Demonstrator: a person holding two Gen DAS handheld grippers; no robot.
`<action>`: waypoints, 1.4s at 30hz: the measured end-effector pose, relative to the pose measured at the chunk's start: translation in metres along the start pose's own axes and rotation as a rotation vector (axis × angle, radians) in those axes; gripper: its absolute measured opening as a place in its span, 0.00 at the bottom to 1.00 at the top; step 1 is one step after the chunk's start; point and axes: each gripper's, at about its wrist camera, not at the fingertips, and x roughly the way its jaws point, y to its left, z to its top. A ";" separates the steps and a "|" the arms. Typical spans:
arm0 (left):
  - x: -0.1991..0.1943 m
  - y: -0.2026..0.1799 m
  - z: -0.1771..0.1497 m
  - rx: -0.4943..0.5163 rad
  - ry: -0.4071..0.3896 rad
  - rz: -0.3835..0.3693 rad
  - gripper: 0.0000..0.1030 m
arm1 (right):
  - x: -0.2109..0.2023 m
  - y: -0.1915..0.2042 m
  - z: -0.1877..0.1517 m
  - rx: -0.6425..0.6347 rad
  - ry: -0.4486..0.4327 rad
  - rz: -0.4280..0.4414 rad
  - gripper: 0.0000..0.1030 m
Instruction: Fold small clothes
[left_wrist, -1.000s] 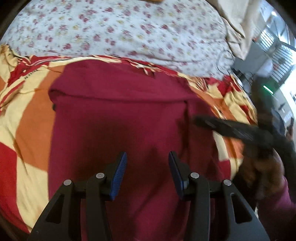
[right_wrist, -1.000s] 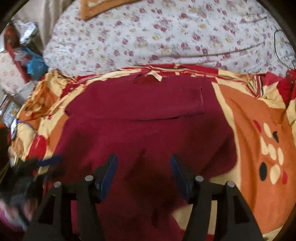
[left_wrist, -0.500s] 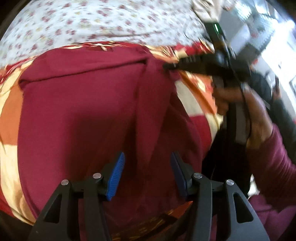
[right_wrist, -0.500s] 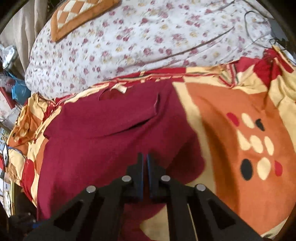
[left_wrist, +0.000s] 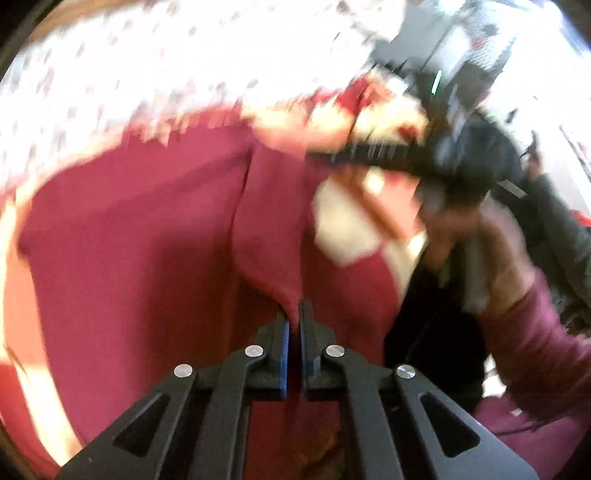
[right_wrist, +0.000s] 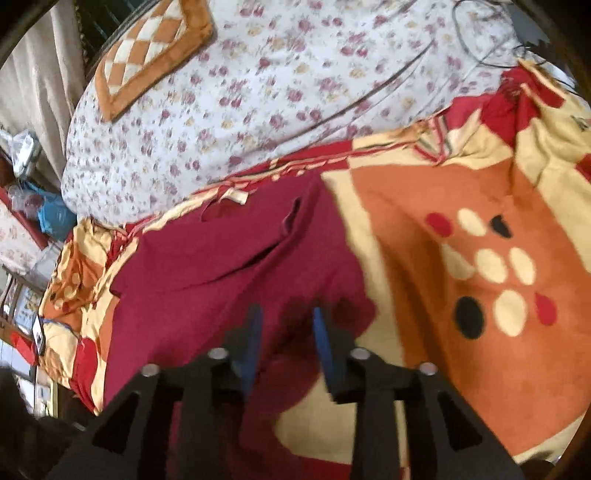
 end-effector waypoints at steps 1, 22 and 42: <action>-0.013 -0.002 0.017 0.003 -0.032 -0.031 0.00 | -0.005 -0.005 0.001 0.018 -0.012 0.003 0.37; -0.108 0.076 0.154 -0.089 -0.207 0.006 0.00 | 0.000 -0.032 0.039 0.068 -0.022 0.005 0.51; -0.024 0.158 0.144 -0.228 -0.022 0.149 0.00 | 0.063 -0.026 0.070 0.111 0.069 -0.025 0.70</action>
